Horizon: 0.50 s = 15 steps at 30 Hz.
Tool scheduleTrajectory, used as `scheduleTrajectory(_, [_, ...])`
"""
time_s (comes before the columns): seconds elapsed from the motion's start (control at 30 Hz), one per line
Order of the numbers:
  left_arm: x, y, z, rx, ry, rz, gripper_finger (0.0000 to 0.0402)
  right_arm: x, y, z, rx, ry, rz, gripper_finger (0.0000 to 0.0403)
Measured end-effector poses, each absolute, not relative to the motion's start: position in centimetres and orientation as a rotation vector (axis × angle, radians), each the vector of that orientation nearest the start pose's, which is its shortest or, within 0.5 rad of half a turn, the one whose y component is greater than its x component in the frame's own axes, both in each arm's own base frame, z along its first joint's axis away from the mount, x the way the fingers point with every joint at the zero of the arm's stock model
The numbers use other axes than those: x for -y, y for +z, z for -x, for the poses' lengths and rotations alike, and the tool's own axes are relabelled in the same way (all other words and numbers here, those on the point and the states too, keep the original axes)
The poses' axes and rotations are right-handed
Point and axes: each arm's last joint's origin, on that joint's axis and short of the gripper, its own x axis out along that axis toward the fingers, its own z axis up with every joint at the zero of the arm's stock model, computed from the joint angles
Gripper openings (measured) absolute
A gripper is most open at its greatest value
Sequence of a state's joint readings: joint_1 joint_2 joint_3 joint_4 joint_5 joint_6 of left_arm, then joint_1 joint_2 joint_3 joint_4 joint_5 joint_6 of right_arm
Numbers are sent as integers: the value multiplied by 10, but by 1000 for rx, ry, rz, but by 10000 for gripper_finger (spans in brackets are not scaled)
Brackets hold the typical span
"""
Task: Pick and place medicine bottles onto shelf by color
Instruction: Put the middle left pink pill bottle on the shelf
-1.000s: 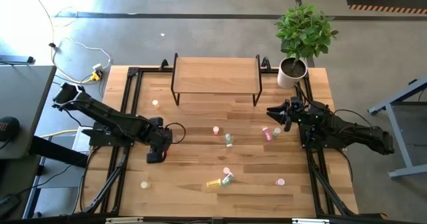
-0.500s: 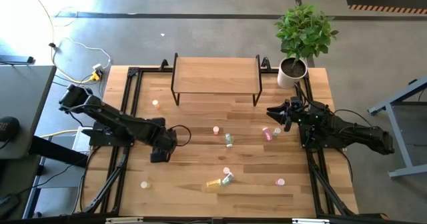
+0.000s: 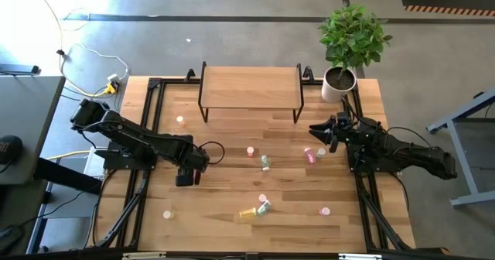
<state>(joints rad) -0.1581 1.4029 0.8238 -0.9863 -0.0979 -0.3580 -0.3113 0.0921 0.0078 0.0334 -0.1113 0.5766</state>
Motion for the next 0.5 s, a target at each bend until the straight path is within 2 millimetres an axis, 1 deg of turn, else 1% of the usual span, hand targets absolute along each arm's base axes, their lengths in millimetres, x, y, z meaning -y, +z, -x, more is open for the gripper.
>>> scheduleTrajectory(0.2, [31, 183, -212, -1539, 192, 75, 130, 28, 162, -99, 9, -209, -585, 142])
scheduleTrajectory(0.3, [31, 183, -212, -1540, 183, 72, 113, 28, 162, -99, 9, -209, -585, 142])
scheduleTrajectory(0.4, [31, 183, -213, -1539, 176, 69, 107, 28, 162, -99, 9, -209, -585, 142])
scheduleTrajectory(0.5, [31, 183, -213, -1535, 172, 74, 110, 28, 162, -99, 9, -209, -585, 142])
